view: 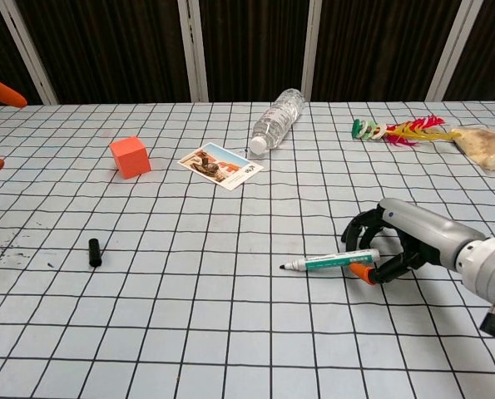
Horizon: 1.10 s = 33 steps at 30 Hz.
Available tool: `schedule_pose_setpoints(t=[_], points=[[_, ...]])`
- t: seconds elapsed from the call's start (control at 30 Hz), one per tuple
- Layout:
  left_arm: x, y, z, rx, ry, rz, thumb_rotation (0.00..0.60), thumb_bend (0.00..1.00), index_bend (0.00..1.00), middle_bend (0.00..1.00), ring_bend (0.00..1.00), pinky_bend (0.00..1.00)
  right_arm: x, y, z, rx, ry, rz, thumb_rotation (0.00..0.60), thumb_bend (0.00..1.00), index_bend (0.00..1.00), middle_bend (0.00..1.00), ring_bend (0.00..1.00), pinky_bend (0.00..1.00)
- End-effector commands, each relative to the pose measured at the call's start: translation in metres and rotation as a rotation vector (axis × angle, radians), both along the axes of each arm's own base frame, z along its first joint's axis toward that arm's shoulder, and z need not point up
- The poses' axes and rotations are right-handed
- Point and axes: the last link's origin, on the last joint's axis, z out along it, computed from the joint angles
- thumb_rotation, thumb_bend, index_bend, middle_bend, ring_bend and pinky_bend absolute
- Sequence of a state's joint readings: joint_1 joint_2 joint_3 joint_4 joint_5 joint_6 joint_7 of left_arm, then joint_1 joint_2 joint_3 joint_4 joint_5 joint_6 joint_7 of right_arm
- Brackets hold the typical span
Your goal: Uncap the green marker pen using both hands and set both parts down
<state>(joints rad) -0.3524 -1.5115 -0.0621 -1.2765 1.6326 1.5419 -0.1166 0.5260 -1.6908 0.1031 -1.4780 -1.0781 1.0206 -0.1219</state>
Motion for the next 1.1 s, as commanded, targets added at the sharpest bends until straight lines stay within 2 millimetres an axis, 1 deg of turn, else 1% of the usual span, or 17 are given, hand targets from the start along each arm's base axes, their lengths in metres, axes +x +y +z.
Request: schedule_pose_setpoints(t=[0.03, 0.1, 0.17, 0.23, 0.3, 0.4, 0.5, 0.57, 0.67, 0.73, 0.9, 1.03, 1.1], points=[[0.001, 0.001, 0.002, 0.004, -0.001, -0.001, 0.600, 0.46, 0.27, 0.18, 0.00, 0.01, -0.007, -0.001, 0.002, 0.045, 0.083, 0.026, 0.600, 0.69, 0.50, 0.22, 0.15, 0.09], [0.001, 0.001, 0.002, 0.007, 0.006, -0.005, 0.600, 0.46, 0.27, 0.18, 0.00, 0.01, -0.011, -0.001, 0.008, 0.099, 0.171, 0.048, 0.600, 0.69, 0.34, 0.18, 0.12, 0.07], [0.000, 0.001, 0.003, 0.009, 0.016, -0.006, 0.600, 0.46, 0.27, 0.18, 0.00, 0.01, -0.010, -0.002, 0.013, 0.117, 0.203, 0.050, 0.600, 0.66, 0.26, 0.16, 0.11, 0.06], [0.000, 0.001, 0.005, 0.017, 0.022, -0.007, 0.600, 0.46, 0.27, 0.18, 0.00, 0.01, -0.009, -0.002, 0.019, 0.121, 0.214, 0.038, 0.600, 0.62, 0.19, 0.15, 0.11, 0.06], [0.000, 0.002, 0.006, 0.020, 0.016, -0.005, 0.600, 0.46, 0.27, 0.17, 0.00, 0.01, -0.008, -0.003, 0.023, 0.116, 0.225, 0.036, 0.600, 0.55, 0.12, 0.14, 0.11, 0.06], [0.000, 0.002, 0.011, 0.032, 0.013, -0.004, 0.600, 0.45, 0.27, 0.17, 0.00, 0.01, -0.006, -0.002, 0.029, 0.119, 0.258, 0.030, 0.600, 0.46, 0.06, 0.13, 0.11, 0.06], [0.000, 0.002, 0.016, 0.042, 0.020, -0.007, 0.600, 0.45, 0.27, 0.16, 0.00, 0.01, -0.002, -0.001, 0.034, 0.113, 0.268, 0.027, 0.600, 0.44, 0.06, 0.13, 0.11, 0.06], [0.000, 0.002, 0.023, 0.060, 0.031, -0.009, 0.600, 0.45, 0.27, 0.16, 0.00, 0.01, 0.000, 0.000, 0.045, 0.090, 0.251, 0.021, 0.600, 0.44, 0.06, 0.13, 0.11, 0.06], [-0.004, 0.004, 0.039, 0.104, 0.058, -0.012, 0.600, 0.46, 0.27, 0.16, 0.00, 0.01, 0.000, 0.000, 0.068, 0.034, 0.229, 0.024, 0.600, 0.44, 0.06, 0.13, 0.11, 0.06], [-0.008, 0.005, 0.055, 0.143, 0.069, -0.001, 0.600, 0.45, 0.27, 0.16, 0.00, 0.01, -0.004, 0.001, 0.089, -0.022, 0.220, 0.024, 0.600, 0.44, 0.06, 0.13, 0.11, 0.06], [-0.029, 0.002, 0.092, 0.189, 0.129, 0.063, 0.600, 0.45, 0.27, 0.15, 0.00, 0.01, -0.024, 0.014, 0.137, -0.110, 0.222, 0.010, 0.600, 0.44, 0.06, 0.13, 0.11, 0.06], [-0.047, -0.003, 0.112, 0.195, 0.194, 0.098, 0.600, 0.45, 0.27, 0.14, 0.00, 0.01, -0.044, 0.027, 0.170, -0.178, 0.256, 0.017, 0.600, 0.44, 0.09, 0.13, 0.13, 0.06], [-0.058, -0.006, 0.120, 0.185, 0.230, 0.121, 0.600, 0.45, 0.26, 0.13, 0.00, 0.01, -0.057, 0.035, 0.187, -0.232, 0.308, 0.042, 0.600, 0.44, 0.10, 0.13, 0.14, 0.06]])
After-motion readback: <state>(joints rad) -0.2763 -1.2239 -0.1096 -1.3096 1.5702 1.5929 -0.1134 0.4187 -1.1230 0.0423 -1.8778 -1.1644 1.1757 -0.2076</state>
